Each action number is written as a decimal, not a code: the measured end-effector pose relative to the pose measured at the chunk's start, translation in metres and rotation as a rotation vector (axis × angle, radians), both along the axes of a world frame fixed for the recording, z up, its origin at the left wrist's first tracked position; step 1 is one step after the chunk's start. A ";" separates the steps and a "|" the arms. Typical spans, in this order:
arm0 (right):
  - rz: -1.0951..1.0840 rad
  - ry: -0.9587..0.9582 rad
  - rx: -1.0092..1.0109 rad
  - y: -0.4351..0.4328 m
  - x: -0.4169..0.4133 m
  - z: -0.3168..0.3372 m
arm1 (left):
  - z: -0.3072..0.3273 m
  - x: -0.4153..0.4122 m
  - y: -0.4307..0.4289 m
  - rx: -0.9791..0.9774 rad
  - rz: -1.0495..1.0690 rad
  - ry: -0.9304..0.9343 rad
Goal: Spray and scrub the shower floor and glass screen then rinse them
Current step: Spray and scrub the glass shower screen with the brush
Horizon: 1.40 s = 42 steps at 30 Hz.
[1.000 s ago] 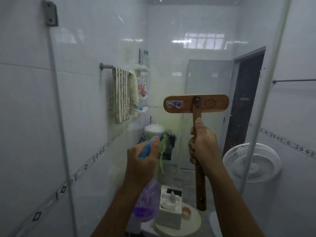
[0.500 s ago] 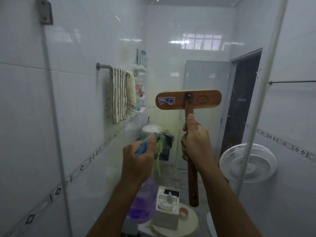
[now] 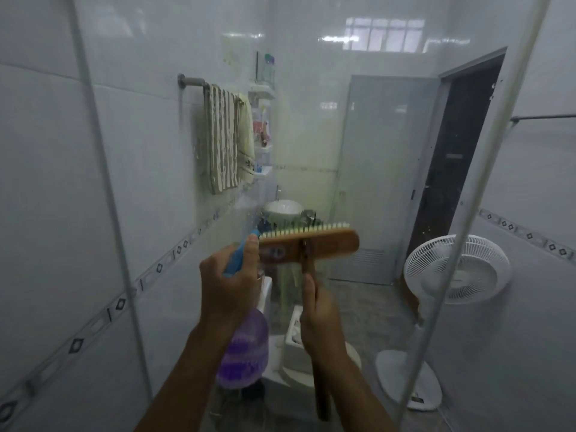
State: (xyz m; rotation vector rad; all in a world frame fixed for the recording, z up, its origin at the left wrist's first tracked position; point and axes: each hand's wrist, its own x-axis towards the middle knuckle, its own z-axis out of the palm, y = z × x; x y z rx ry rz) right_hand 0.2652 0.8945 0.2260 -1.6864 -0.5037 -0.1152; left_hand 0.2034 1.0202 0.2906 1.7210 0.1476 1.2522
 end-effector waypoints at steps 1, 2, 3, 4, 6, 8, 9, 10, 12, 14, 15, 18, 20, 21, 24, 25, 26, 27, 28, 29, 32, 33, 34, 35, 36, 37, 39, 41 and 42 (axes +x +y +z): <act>-0.013 -0.051 0.012 0.003 0.004 0.022 | 0.000 -0.001 -0.002 0.000 0.002 -0.002; -0.033 -0.106 0.020 0.005 0.009 0.048 | 0.001 -0.002 -0.003 0.011 0.013 -0.005; -0.051 -0.148 0.026 0.006 0.014 0.076 | 0.001 -0.002 -0.003 0.026 0.024 -0.011; -0.072 -0.184 0.026 0.007 0.020 0.102 | 0.002 -0.003 -0.004 0.041 0.034 -0.014; -0.099 -0.235 0.035 0.006 0.027 0.135 | 0.002 -0.005 -0.004 0.055 0.041 -0.011; -0.111 -0.230 0.033 0.005 0.028 0.126 | 0.003 -0.008 -0.005 0.040 0.039 -0.005; -0.117 -0.207 0.020 0.005 0.026 0.103 | 0.003 -0.010 -0.005 0.032 0.038 -0.003; -0.113 -0.166 0.018 0.004 0.021 0.071 | 0.002 -0.012 -0.005 0.027 0.036 -0.002; -0.090 -0.006 0.039 -0.002 0.003 0.003 | -0.001 -0.016 -0.006 0.018 0.032 0.004; -0.095 0.073 -0.004 -0.011 -0.015 -0.041 | -0.005 -0.020 -0.007 0.008 0.025 0.012; -0.091 0.080 -0.021 -0.013 -0.017 -0.046 | -0.008 -0.021 -0.007 0.001 0.021 0.016; -0.060 0.027 0.040 -0.015 -0.004 0.000 | -0.015 -0.023 -0.006 -0.014 0.034 0.043; -0.075 -0.089 0.045 -0.012 0.012 0.054 | -0.020 -0.023 -0.006 -0.003 0.049 0.052; -0.083 -0.142 0.047 -0.010 0.019 0.078 | -0.022 -0.023 -0.006 0.004 0.052 0.058; -0.111 -0.236 0.066 -0.006 0.032 0.105 | -0.027 -0.023 -0.007 0.000 0.062 0.070; -0.111 -0.227 0.060 -0.004 0.030 0.098 | -0.030 -0.024 -0.007 -0.009 0.063 0.076; -0.109 -0.207 0.053 -0.002 0.027 0.078 | -0.033 -0.024 -0.007 -0.016 0.063 0.084; -0.097 -0.166 0.057 0.000 0.020 0.051 | -0.036 -0.025 -0.007 -0.021 0.063 0.094; -0.080 -0.106 0.064 0.001 0.011 0.018 | -0.040 -0.026 -0.007 -0.025 0.062 0.106; -0.057 -0.028 0.052 0.002 0.001 -0.020 | -0.044 -0.027 -0.007 -0.025 0.057 0.122; -0.019 0.227 -0.062 0.000 -0.025 -0.119 | -0.055 -0.033 -0.005 -0.020 0.059 0.176; -0.042 0.275 -0.094 -0.003 -0.029 -0.140 | -0.060 -0.034 -0.004 -0.022 0.067 0.188; -0.058 0.292 -0.111 -0.006 -0.031 -0.148 | -0.063 -0.036 -0.001 -0.029 0.075 0.193; -0.058 0.292 -0.118 -0.008 -0.031 -0.146 | -0.067 -0.037 0.001 -0.040 0.083 0.199; -0.046 0.279 -0.113 -0.008 -0.030 -0.137 | -0.069 -0.037 0.004 -0.052 0.097 0.210; -0.029 0.252 -0.092 -0.007 -0.028 -0.122 | -0.072 -0.037 0.007 -0.060 0.109 0.221; -0.017 0.156 -0.008 -0.002 -0.021 -0.082 | -0.076 -0.036 0.011 -0.071 0.112 0.237; -0.033 0.027 0.033 0.005 -0.006 -0.044 | -0.078 -0.037 0.013 -0.083 0.115 0.249; -0.032 -0.019 0.026 0.007 0.002 -0.030 | -0.079 -0.038 0.013 -0.090 0.119 0.251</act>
